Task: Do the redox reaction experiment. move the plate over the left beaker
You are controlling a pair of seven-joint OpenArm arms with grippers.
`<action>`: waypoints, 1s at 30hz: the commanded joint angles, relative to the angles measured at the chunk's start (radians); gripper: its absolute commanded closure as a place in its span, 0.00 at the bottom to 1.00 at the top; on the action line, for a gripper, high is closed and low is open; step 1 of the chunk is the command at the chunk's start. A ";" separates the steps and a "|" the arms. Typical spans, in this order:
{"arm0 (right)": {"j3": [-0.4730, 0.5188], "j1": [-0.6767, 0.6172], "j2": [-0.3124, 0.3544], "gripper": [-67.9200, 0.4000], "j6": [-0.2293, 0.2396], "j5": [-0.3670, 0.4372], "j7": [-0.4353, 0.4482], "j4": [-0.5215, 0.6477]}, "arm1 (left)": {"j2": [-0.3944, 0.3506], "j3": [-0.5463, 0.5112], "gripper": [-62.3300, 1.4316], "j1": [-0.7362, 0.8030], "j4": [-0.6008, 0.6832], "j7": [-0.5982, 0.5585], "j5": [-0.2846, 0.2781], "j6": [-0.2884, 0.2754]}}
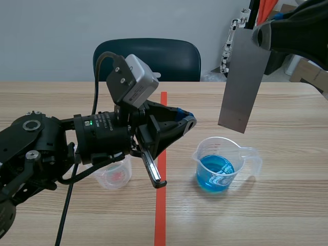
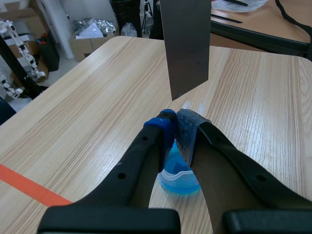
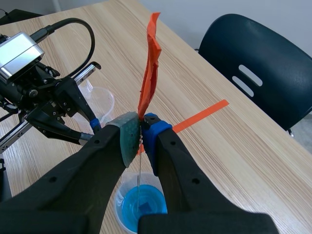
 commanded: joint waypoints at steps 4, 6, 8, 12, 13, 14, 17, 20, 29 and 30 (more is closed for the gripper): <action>0.016 0.014 0.014 0.98 0.008 0.011 0.017 0.018 | 0.002 -0.006 0.91 -0.006 0.008 -0.010 -0.017 -0.002; 0.016 0.014 0.014 0.98 0.008 0.011 0.016 0.018 | 0.002 -0.006 0.91 -0.006 0.008 -0.009 -0.017 -0.002; 0.016 0.014 0.014 0.98 0.008 0.011 0.016 0.018 | 0.002 -0.006 0.91 -0.006 0.008 -0.009 -0.017 -0.002; 0.016 0.014 0.014 0.98 0.008 0.011 0.016 0.018 | 0.002 -0.006 0.91 -0.006 0.008 -0.009 -0.016 -0.002; 0.016 0.014 0.014 0.98 0.008 0.011 0.016 0.018 | 0.002 -0.006 0.91 -0.006 0.008 -0.009 -0.016 -0.002; 0.016 0.014 0.014 0.98 0.008 0.011 0.016 0.018 | 0.002 -0.006 0.91 -0.006 0.008 -0.009 -0.016 -0.002; 0.016 0.014 0.014 0.98 0.008 0.011 0.016 0.018 | 0.002 -0.006 0.91 -0.006 0.008 -0.008 -0.016 -0.002; 0.016 0.014 0.014 0.98 0.008 0.010 0.015 0.018 | 0.002 -0.006 0.91 -0.006 0.008 -0.008 -0.016 -0.002; 0.016 0.014 0.014 0.98 0.008 0.005 0.015 0.018 | -0.001 -0.035 0.91 0.021 0.009 -0.010 -0.017 -0.002; 0.016 0.014 0.014 0.98 0.008 0.005 0.015 0.018 | -0.001 -0.045 0.91 0.028 0.009 -0.012 -0.018 -0.002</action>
